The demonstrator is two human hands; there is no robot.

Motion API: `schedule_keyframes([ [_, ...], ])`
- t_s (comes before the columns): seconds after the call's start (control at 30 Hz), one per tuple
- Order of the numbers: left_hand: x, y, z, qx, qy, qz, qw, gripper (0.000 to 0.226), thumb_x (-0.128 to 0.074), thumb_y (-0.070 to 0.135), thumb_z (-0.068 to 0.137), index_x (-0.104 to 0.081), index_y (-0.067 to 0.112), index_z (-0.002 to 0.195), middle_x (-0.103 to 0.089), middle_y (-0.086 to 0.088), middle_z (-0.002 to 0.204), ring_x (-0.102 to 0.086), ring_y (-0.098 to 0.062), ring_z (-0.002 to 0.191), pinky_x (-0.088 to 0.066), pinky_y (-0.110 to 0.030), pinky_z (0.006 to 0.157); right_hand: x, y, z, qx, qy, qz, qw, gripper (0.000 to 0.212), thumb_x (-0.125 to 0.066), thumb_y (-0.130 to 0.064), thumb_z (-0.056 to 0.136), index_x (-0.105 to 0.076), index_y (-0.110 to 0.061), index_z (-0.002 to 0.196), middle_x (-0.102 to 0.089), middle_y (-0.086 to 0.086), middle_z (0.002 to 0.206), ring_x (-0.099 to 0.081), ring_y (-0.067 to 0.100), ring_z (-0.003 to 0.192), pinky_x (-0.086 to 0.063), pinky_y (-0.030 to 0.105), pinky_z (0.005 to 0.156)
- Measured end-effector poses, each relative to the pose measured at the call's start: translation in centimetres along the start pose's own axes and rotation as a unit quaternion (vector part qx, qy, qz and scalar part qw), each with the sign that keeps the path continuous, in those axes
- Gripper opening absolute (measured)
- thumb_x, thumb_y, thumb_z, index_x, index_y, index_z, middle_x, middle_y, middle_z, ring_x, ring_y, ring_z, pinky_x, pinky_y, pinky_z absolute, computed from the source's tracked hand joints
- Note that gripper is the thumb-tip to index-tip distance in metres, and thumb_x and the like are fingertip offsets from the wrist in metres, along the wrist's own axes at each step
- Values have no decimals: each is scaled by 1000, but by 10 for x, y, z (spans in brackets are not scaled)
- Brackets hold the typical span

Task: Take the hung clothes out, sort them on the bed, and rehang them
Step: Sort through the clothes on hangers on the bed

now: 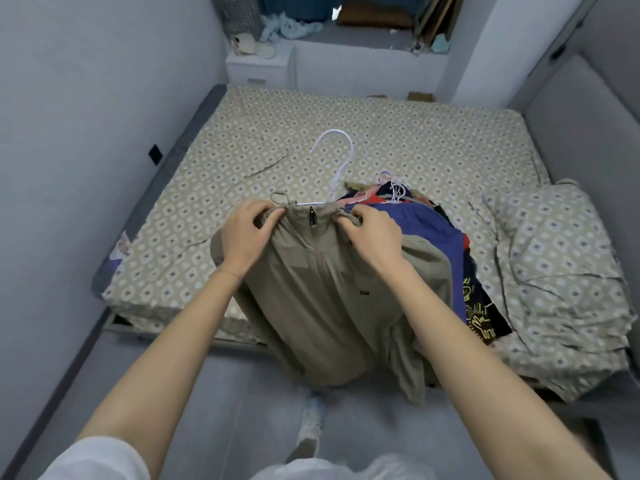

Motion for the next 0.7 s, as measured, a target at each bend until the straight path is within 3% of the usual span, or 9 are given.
schedule_keyframes([
  [0.07,18,-5,-12,13,15,25,999,35,-57,48,93,-71,17,90,-67,0,90,-60,-20,90,-45,-36,74,-9,-12,-7,2,-12,11,1000,36,-57,-50,92,-47,-22,72,-70,11,90,-61,36,96,-32,36,64],
  [0.23,60,-28,-42,36,47,72,996,24,-66,38,93,-74,15,90,-69,0,90,-61,-18,90,-40,-27,72,-45,-43,-27,12,-63,29,998,46,-57,-55,90,-59,-11,77,-68,13,88,-62,37,94,-37,38,63],
  [0.43,96,-73,-53,56,65,53,995,28,-63,41,93,-74,16,91,-71,-2,92,-62,-22,91,-46,-36,78,-73,-91,-37,28,-88,44,995,54,-58,-53,91,-36,-14,60,-51,4,67,-52,31,75,-28,37,57],
  [0.6,125,-111,-23,57,95,29,993,39,-56,50,91,-74,15,91,-70,-2,89,-61,-22,88,-47,-39,80,-87,-141,-10,56,-79,64,993,52,-63,-52,88,-39,-16,60,-47,1,59,-47,26,69,-22,37,51],
  [0.7,141,-130,9,50,114,26,992,31,-63,42,91,-75,14,88,-68,-2,85,-60,-22,83,-43,-33,77,-97,-165,20,59,-75,96,991,41,-68,-50,85,-50,-17,67,-54,0,63,-55,25,73,-31,36,56],
])
Point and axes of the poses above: each hand's wrist, its own z-axis towards the middle knuckle, its own x-axis out of the back of the hand, y = z × x, the point moved 6 cm from there along z, towards the middle knuckle
